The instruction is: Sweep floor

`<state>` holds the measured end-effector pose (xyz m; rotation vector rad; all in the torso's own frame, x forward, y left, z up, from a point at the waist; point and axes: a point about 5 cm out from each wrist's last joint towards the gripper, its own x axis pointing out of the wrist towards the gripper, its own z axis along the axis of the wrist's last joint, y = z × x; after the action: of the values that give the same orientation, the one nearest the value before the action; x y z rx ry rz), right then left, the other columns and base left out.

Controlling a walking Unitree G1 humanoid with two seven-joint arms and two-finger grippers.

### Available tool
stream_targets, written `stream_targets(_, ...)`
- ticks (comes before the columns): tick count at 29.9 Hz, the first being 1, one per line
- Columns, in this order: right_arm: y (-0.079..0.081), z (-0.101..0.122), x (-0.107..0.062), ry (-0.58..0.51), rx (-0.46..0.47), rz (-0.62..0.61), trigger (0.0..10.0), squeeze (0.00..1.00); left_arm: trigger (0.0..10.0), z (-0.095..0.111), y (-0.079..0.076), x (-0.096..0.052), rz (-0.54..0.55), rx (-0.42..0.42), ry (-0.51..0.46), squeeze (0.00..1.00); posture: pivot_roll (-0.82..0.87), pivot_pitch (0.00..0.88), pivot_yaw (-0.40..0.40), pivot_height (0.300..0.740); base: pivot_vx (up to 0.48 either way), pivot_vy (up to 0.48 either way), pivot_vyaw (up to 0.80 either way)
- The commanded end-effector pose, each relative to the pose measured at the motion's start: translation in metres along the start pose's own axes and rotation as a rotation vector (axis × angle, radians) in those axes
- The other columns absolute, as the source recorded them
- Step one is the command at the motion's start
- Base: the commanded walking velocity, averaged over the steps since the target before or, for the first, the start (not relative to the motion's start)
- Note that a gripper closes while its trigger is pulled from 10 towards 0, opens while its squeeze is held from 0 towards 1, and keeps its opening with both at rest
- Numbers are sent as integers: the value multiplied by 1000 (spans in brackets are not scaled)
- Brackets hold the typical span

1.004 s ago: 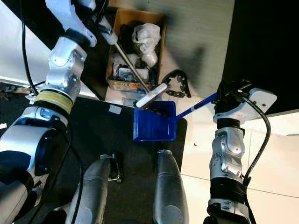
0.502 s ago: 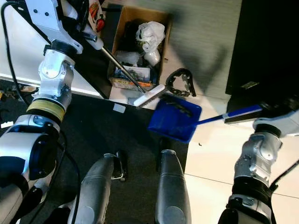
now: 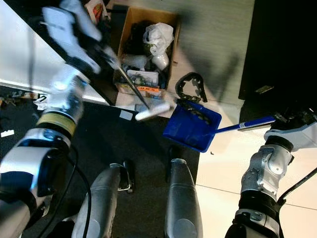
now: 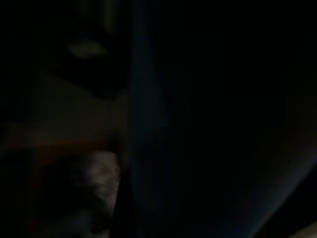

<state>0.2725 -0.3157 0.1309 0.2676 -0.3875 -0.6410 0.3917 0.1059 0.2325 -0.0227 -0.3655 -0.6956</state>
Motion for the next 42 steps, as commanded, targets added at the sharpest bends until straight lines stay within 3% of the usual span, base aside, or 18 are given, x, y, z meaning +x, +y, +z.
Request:
stream_targets(1, -3, -21, -14, 103, 9, -17, 10000, 0, 10000, -6, -1, -6, -84, 30, 90, 0, -63, 466, 105, 731, 0, 0, 0)
stream_targets(4, -2, -21, -12, 99, 12, -15, 10000, 0, 10000, 1, 15, -12, -55, 180, 151, 0, -59, 464, 105, 731, 0, 0, 0)
stream_targets(6, -1, -20, -11, 96, 25, -10, 10000, 0, 10000, 11, 34, -17, 63, 295, 144, 0, -56, 463, 103, 731, 0, 0, 0)
stream_targets(7, 3, -20, -10, 96, 40, 1, 10000, 0, 10000, 15, 41, -19, 126, 304, 126, 0, -57, 464, 102, 731, 0, 0, 0)
stream_targets(11, 13, -22, -11, 107, 80, 38, 10000, 0, 10000, 18, 47, -23, 181, 298, 109, 0, -65, 464, 100, 731, 0, 0, 0)
stream_targets(14, 30, -24, -12, 131, 128, 108, 10000, 0, 10000, 22, 52, -25, 222, 299, 119, 0, -65, 462, 97, 731, 0, 0, 0)
stream_targets(17, 34, -24, -12, 135, 137, 124, 10000, 0, 10000, 22, 55, -26, 248, 305, 127, 0, -65, 462, 97, 731, 0, 0, 0)
stream_targets(18, 41, -26, -12, 147, 159, 153, 10000, 0, 10000, 20, 59, -30, 321, 294, 132, 0, -63, 451, 93, 731, 0, 0, 0)
stream_targets(21, 47, -28, -12, 163, 179, 181, 10000, 0, 10000, 15, 63, -35, 393, 264, 127, 0, -62, 451, 92, 731, 0, 0, 0)
stream_targets(23, 64, -37, -17, 222, 212, 286, 10000, 0, 10000, 0, 69, -48, 589, 198, 99, 0, -63, 455, 87, 731, 0, 0, 0)
stream_targets(25, 64, -37, -17, 222, 212, 286, 10000, 0, 10000, 0, 69, -48, 589, 198, 99, 0, -63, 455, 87, 731, 0, 0, 0)
stream_targets(26, 72, -41, -21, 251, 216, 343, 10000, 0, 10000, -10, 69, -55, 672, 157, 107, 0, -68, 452, 85, 731, 0, 0, 0)
stream_targets(29, 88, -51, -32, 304, 170, 465, 10000, 0, 10000, -32, 66, -73, 787, 192, 161, 0, -73, 422, 86, 731, 0, 0, 0)
stream_targets(36, 79, -58, -33, 319, 149, 451, 10000, 0, 10000, -42, 70, -92, 822, 223, 222, 0, -51, 347, 85, 731, 0, 0, 0)
stream_targets(38, 72, -63, -30, 335, 122, 440, 10000, 0, 10000, -42, 82, -112, 894, 264, 277, 0, -32, 301, 78, 731, 0, 0, 0)
stream_targets(39, 72, -63, -30, 335, 122, 440, 10000, 0, 10000, -42, 82, -112, 894, 264, 277, 0, -32, 301, 78, 731, 0, 0, 0)
stream_targets(40, 68, -68, -28, 359, 101, 428, 10000, 0, 10000, -45, 94, -130, 982, 282, 349, 0, -1, 228, 65, 731, 0, 0, 0)
stream_targets(42, 66, -69, -25, 364, 100, 416, 10000, 0, 10000, -45, 97, -139, 1010, 298, 370, 0, 8, 207, 63, 731, 0, 0, 0)
